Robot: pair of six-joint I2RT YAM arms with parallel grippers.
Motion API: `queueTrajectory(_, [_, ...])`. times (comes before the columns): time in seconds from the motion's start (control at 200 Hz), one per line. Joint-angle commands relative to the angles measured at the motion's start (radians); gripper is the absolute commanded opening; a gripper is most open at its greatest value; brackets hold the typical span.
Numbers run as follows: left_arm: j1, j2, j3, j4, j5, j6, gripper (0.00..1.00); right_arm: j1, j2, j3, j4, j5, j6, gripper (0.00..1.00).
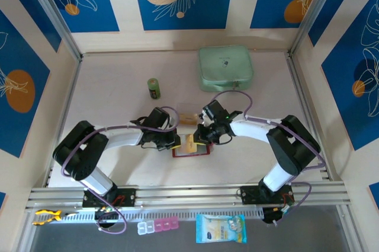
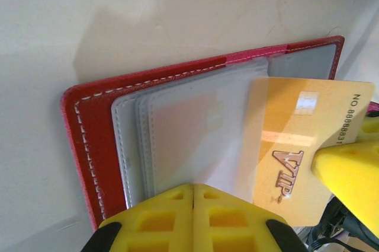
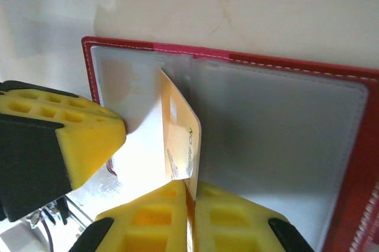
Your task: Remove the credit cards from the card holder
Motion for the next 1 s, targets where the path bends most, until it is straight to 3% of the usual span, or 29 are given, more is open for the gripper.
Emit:
queueTrajectory(0.0, [-0.006, 0.018, 0.012, -0.047, -0.011, 0.024, 0.0, 0.005, -0.023, 0.033, -0.126, 0.089, -0.053, 0.08])
queueTrajectory(0.67, [-0.006, 0.014, 0.008, -0.043, -0.014, 0.03, 0.0, 0.08, 0.045, 0.146, -0.219, 0.166, -0.076, 0.13])
queueTrajectory(0.99, [-0.006, 0.016, 0.015, -0.043, -0.012, 0.035, 0.0, 0.083, 0.028, 0.153, -0.228, 0.176, -0.069, 0.06])
